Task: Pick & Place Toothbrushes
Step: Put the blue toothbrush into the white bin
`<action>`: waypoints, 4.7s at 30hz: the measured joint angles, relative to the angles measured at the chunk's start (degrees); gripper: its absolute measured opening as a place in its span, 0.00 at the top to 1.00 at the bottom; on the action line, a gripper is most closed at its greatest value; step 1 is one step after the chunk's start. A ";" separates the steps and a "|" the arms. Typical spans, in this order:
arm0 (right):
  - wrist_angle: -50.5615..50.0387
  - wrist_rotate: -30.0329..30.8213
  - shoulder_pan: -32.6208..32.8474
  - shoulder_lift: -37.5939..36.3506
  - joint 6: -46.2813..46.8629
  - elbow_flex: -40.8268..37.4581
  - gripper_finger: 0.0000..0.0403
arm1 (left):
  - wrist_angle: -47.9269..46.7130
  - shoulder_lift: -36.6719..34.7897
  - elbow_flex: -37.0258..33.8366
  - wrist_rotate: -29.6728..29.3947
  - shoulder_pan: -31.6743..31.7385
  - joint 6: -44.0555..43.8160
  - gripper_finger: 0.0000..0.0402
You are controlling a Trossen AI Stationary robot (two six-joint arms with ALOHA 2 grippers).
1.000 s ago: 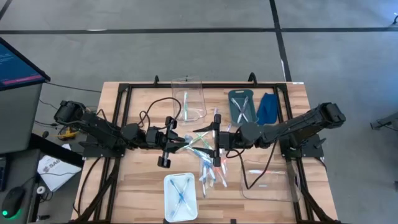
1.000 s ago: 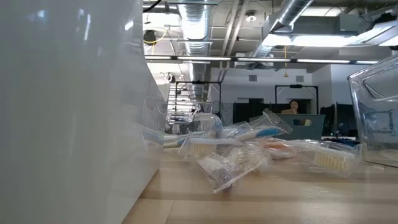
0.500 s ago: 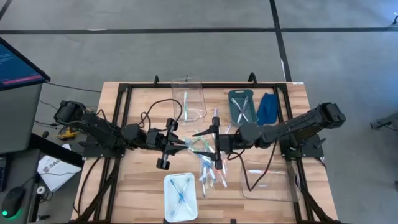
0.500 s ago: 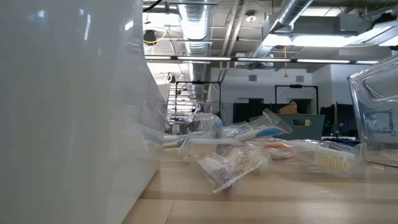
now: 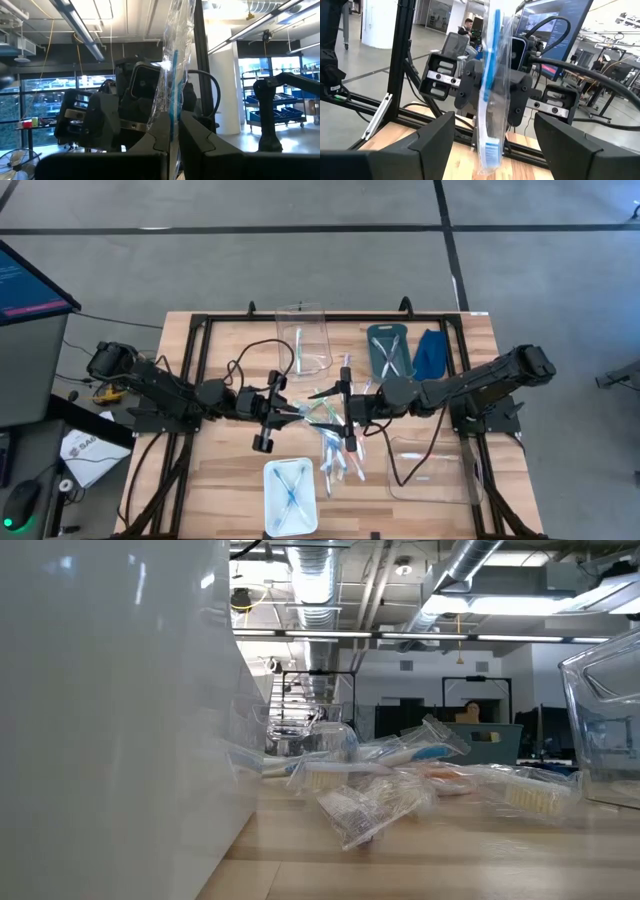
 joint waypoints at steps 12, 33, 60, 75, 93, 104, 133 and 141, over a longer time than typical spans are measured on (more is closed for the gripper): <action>4.23 0.02 -0.02 3.28 0.55 -0.08 0.34 | 0.00 0.00 0.21 0.00 0.67 1.79 0.98; 3.71 0.42 0.92 6.64 -2.38 3.48 0.34 | -1.41 0.13 0.39 4.79 2.29 0.74 0.98; 2.96 5.62 1.25 6.62 -2.09 3.47 0.82 | -2.06 0.15 0.28 4.09 2.14 0.91 0.98; -13.19 12.28 2.15 6.56 -0.91 9.39 0.92 | -2.89 0.13 0.22 2.04 1.97 0.81 0.90; -28.50 24.46 7.26 3.71 4.75 14.05 0.96 | -8.86 -6.88 -1.43 -7.52 -1.33 3.57 0.85; -35.13 24.15 6.03 1.42 14.17 14.03 0.98 | -18.57 -12.11 -2.91 -29.82 -7.68 19.77 0.85; -35.12 -5.90 0.87 1.54 25.49 12.85 0.94 | -21.06 7.11 12.58 -68.59 -27.64 62.97 0.87; -35.32 -5.92 1.60 1.75 23.87 12.83 0.97 | -20.72 4.19 23.29 -55.47 -31.41 64.32 0.87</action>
